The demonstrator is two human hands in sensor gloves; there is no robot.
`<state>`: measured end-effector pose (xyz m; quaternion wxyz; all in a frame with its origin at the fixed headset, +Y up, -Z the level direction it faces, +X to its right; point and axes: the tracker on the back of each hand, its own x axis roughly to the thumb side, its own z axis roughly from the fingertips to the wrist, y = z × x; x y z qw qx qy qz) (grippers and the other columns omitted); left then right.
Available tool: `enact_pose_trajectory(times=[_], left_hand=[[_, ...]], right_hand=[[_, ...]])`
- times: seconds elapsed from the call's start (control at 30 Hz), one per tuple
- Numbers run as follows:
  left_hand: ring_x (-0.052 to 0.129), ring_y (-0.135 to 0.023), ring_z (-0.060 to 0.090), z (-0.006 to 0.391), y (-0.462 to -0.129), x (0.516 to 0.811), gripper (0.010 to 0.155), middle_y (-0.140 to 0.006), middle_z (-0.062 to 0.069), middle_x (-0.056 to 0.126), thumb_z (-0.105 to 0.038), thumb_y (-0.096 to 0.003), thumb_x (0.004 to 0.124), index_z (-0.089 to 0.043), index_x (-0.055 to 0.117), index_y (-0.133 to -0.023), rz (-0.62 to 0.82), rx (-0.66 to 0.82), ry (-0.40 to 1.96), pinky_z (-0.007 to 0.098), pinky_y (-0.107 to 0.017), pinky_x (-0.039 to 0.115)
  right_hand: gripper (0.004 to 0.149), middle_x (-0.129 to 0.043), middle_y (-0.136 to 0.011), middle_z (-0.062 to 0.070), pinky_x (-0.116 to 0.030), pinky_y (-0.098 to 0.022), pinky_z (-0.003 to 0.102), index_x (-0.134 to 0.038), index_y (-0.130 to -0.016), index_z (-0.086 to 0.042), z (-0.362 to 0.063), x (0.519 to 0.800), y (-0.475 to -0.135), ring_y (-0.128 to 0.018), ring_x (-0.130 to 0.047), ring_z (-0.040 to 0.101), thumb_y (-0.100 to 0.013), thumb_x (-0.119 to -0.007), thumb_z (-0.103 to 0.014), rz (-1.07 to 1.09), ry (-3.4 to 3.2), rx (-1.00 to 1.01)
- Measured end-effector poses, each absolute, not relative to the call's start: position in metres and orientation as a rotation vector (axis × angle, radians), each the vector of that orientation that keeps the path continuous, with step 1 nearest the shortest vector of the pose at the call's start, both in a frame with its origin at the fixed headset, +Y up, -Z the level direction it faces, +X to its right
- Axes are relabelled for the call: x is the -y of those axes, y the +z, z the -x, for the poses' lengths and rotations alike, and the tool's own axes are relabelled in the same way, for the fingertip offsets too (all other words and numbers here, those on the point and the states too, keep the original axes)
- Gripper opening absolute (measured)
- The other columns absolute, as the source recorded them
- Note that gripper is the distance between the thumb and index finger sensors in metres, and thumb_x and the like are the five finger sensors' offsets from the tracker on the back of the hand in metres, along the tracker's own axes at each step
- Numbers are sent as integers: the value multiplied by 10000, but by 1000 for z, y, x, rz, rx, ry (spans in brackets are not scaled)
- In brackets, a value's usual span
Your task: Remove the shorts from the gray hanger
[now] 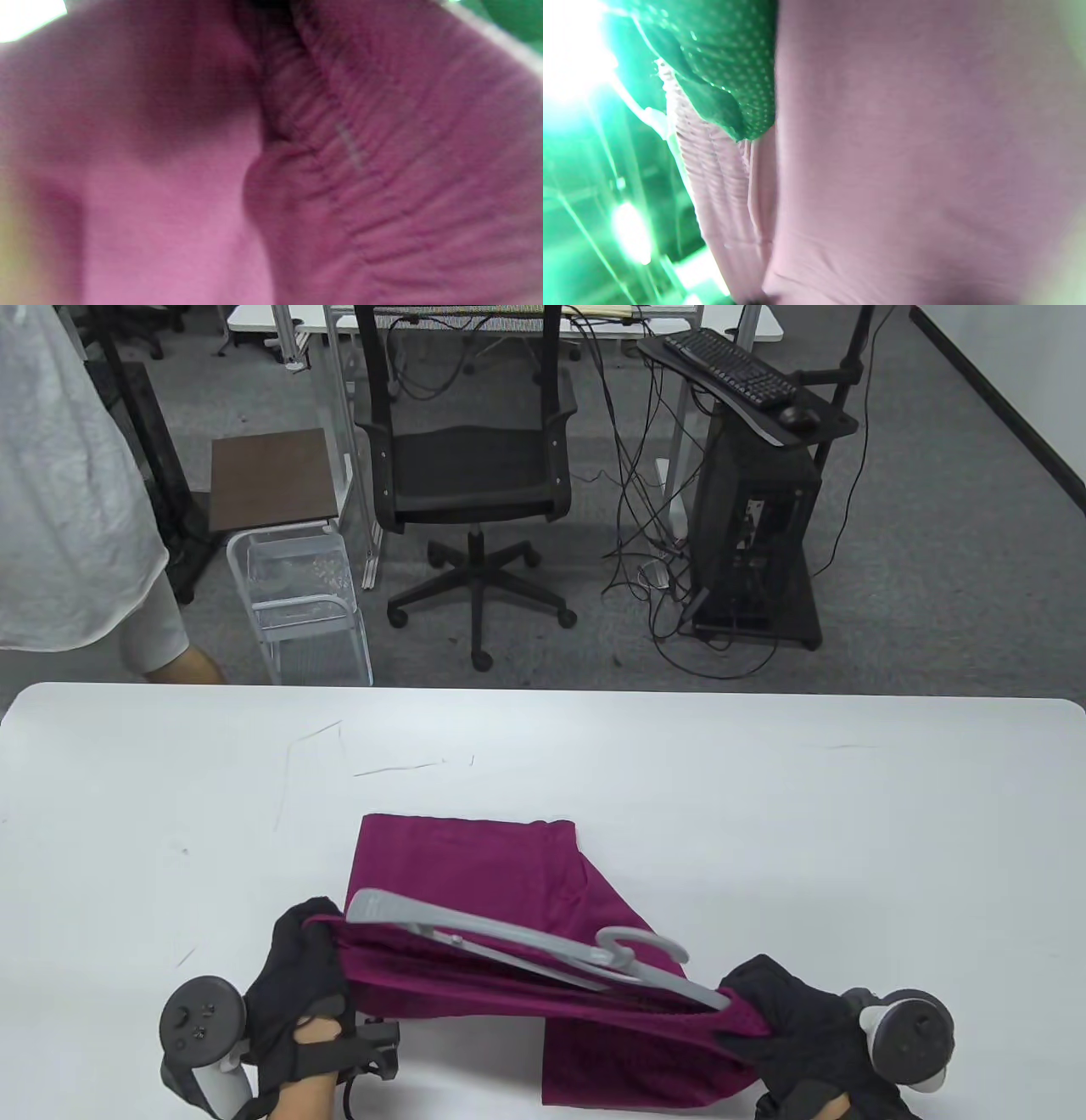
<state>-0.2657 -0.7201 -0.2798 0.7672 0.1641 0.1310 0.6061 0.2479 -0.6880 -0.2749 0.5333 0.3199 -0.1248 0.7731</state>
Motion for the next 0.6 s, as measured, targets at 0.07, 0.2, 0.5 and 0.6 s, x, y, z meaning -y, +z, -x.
enact_pose_trajectory(times=[0.07, 0.2, 0.5, 0.6], left_hand=[[984, -418, 180, 244, -285, 714, 436, -663, -46, 954, -462, -457, 668, -336, 814, -848, -258, -173, 1255, 581, -642, 725], [964, -399, 158, 182, -285, 711, 442, -643, -80, 941, -516, -457, 658, -357, 790, -848, -148, 0, 1079, 570, -646, 725], [442, -1089, 378, 183, -293, 735, 964, -1141, 5, 163, -738, -385, 635, -345, 47, -1039, 17, -29, 1126, 715, -765, 343], [67, -1108, 371, 204, -286, 721, 963, -1076, -54, -123, -657, -400, 725, -469, -23, -977, -218, 25, 1217, 703, -757, 94]], right_hand=[[419, -853, -717, 22, -803, -166, 373, -803, -744, -204, -243, 691, -276, -271, -850, 158, -352, -950, -226, -745, 1871, 290], [415, -839, -730, 19, -806, -175, 369, -782, -754, -215, -235, 702, -274, -282, -847, 151, -370, -936, -238, -687, 1965, 295], [499, -811, -843, 70, -807, -236, 412, -739, -879, -177, -252, 707, -279, -349, -860, 186, -419, -918, -250, -585, 2022, 370], [661, -817, -889, 29, -804, -241, 420, -636, -1018, -315, -257, 705, -278, -353, -863, 202, -425, -917, -241, -616, 2044, 415]])
